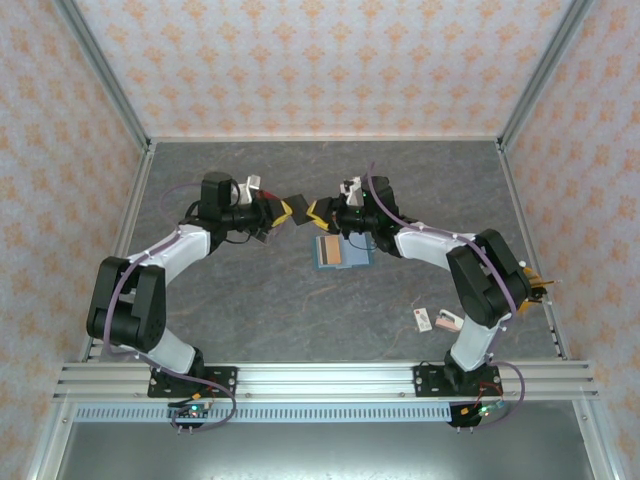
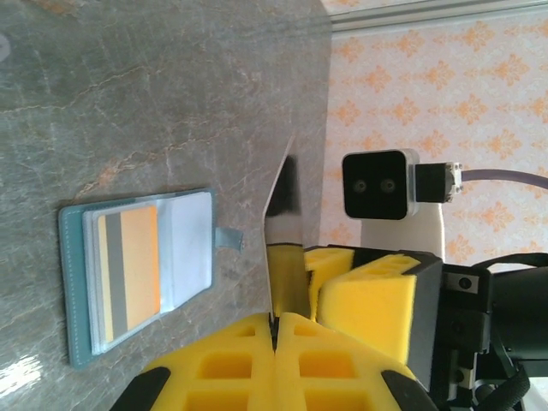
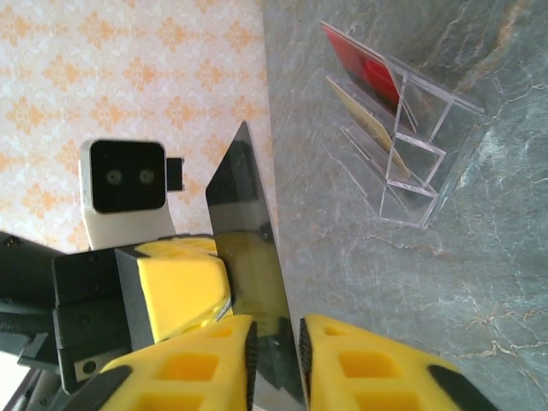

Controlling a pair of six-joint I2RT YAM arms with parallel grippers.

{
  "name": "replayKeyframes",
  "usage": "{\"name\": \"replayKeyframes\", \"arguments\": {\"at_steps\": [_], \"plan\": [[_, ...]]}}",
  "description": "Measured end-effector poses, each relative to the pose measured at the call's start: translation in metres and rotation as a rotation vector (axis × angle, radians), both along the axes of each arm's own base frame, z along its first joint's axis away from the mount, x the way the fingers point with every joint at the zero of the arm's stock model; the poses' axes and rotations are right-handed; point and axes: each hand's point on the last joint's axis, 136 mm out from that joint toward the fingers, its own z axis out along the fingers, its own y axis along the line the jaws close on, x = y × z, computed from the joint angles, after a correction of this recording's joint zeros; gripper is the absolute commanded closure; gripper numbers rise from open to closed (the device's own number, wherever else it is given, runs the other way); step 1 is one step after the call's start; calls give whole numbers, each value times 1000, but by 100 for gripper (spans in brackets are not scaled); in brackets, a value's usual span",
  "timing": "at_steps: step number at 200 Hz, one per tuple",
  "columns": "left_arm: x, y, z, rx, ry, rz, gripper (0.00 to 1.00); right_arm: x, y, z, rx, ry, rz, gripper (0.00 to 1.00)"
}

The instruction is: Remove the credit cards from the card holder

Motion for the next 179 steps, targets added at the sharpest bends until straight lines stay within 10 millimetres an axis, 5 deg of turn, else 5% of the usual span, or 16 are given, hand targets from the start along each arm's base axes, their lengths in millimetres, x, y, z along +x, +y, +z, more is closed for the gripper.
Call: {"name": "replayKeyframes", "arguments": {"at_steps": [19, 58, 94, 154, 179], "plan": [[-4, 6, 1, 12, 14, 8, 100, 2, 3, 3, -18, -33, 8, 98], [-18, 28, -1, 102, 47, 56, 56, 1, 20, 17, -91, -156, 52, 100], [-33, 69, -12, 355, 109, 172, 30, 3, 39, 14, -284, -339, 101, 100], [-68, 142, -30, 735, 226, 350, 2, -3, 99, -10, -535, -639, 287, 100], [-77, 157, -32, 819, 251, 382, 0, 8, 110, -23, -593, -713, 324, 100]]}}
